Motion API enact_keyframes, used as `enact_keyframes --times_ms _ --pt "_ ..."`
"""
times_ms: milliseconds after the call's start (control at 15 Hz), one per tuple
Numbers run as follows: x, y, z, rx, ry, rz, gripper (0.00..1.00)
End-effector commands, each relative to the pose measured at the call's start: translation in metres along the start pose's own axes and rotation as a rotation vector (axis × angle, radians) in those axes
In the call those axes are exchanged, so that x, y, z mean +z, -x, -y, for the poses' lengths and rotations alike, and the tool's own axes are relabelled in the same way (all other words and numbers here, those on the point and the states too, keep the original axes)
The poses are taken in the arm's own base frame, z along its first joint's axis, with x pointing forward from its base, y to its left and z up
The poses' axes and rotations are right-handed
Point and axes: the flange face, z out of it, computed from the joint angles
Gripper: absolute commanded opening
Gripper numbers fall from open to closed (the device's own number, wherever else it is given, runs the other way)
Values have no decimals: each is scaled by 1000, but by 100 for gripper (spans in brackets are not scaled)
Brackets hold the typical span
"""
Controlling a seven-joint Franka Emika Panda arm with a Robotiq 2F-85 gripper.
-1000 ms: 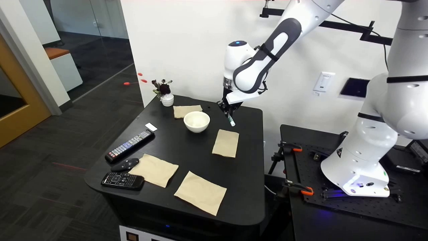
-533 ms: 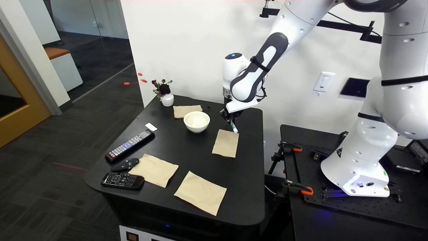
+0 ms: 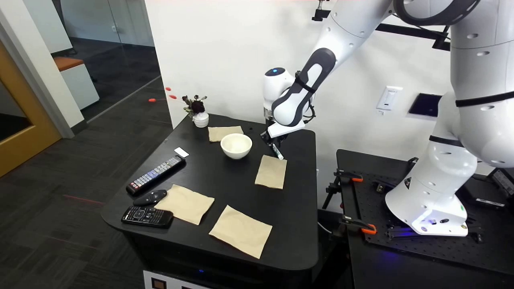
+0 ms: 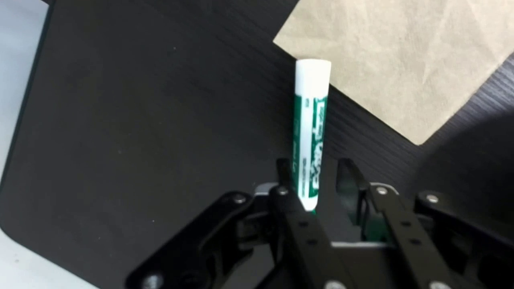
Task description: Take the green marker out of the white bowl
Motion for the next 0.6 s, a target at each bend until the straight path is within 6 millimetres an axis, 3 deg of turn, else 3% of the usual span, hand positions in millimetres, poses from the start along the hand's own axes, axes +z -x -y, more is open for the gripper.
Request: enact_keyframes --times_ms 0,267,533 --pt "-29 -5 2 16 -37 -73 66" --pt "-71 -12 -8 15 -112 -148 96" --pt "-108 -19 -24 30 -166 -194 100"
